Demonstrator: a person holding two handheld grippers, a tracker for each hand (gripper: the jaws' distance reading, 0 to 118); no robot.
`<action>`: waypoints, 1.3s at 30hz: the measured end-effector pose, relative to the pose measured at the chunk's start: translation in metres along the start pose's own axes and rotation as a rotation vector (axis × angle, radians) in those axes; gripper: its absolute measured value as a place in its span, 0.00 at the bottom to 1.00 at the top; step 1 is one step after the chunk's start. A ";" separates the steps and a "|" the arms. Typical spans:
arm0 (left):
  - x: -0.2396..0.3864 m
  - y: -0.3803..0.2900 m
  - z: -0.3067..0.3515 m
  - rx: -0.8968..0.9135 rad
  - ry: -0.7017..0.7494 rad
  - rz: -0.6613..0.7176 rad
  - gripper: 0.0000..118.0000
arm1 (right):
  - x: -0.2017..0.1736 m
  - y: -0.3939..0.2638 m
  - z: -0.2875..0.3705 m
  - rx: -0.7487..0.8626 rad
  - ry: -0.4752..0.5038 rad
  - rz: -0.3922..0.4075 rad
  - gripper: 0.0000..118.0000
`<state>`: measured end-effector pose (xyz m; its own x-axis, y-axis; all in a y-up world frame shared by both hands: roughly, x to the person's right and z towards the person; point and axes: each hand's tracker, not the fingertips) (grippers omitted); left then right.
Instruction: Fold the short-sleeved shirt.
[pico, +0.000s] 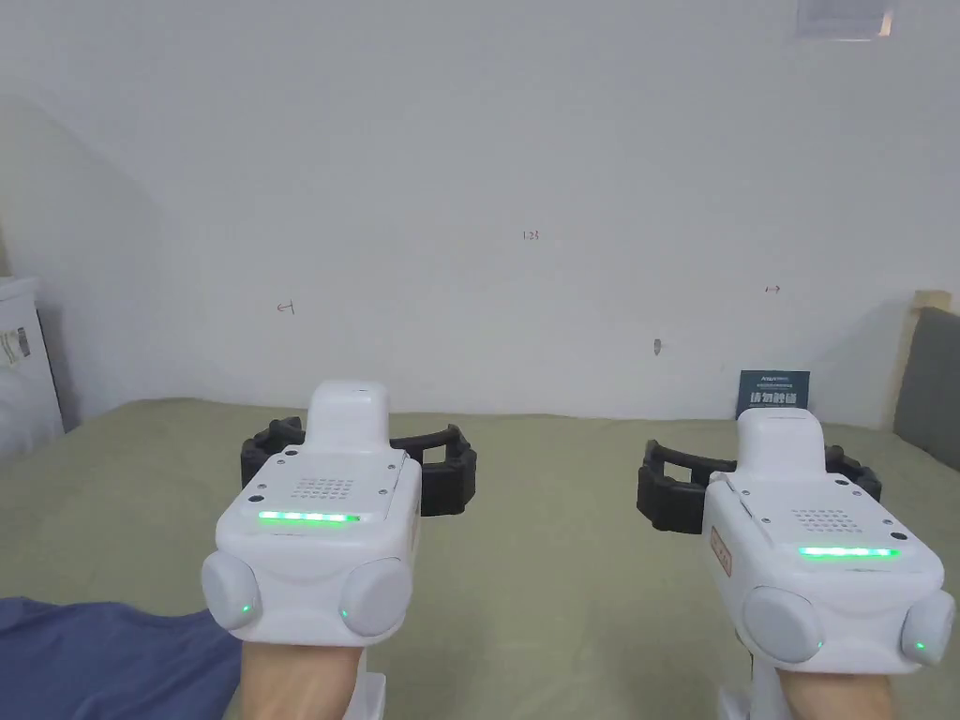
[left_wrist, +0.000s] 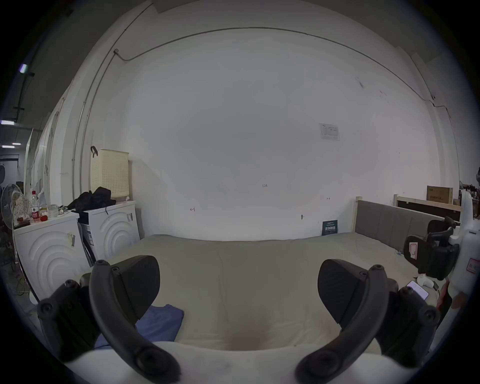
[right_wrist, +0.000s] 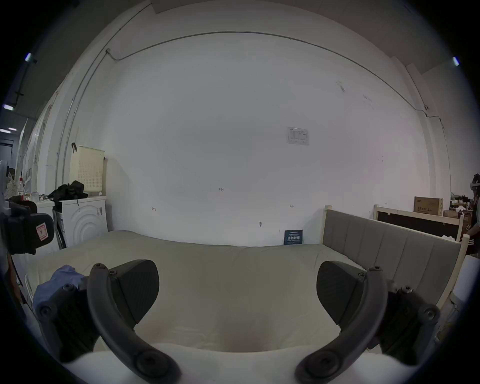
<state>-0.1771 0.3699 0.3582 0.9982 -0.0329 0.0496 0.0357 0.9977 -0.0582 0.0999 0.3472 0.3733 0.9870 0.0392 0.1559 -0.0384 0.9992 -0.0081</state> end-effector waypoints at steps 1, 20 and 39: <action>0.001 0.000 0.001 -0.001 -0.003 0.001 1.00 | -0.001 0.000 0.001 0.001 -0.004 0.008 1.00; -0.005 -0.007 -0.001 -0.035 0.004 0.001 1.00 | -0.001 -0.008 0.003 -0.028 -0.006 0.014 1.00; -0.009 -0.015 -0.005 -0.079 -0.002 0.020 0.02 | 0.009 -0.008 0.003 -0.084 -0.033 -0.026 0.00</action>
<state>-0.1866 0.3545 0.3539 0.9987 -0.0127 0.0497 0.0195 0.9903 -0.1376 0.1088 0.3395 0.3778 0.9818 0.0146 0.1895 0.0018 0.9963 -0.0862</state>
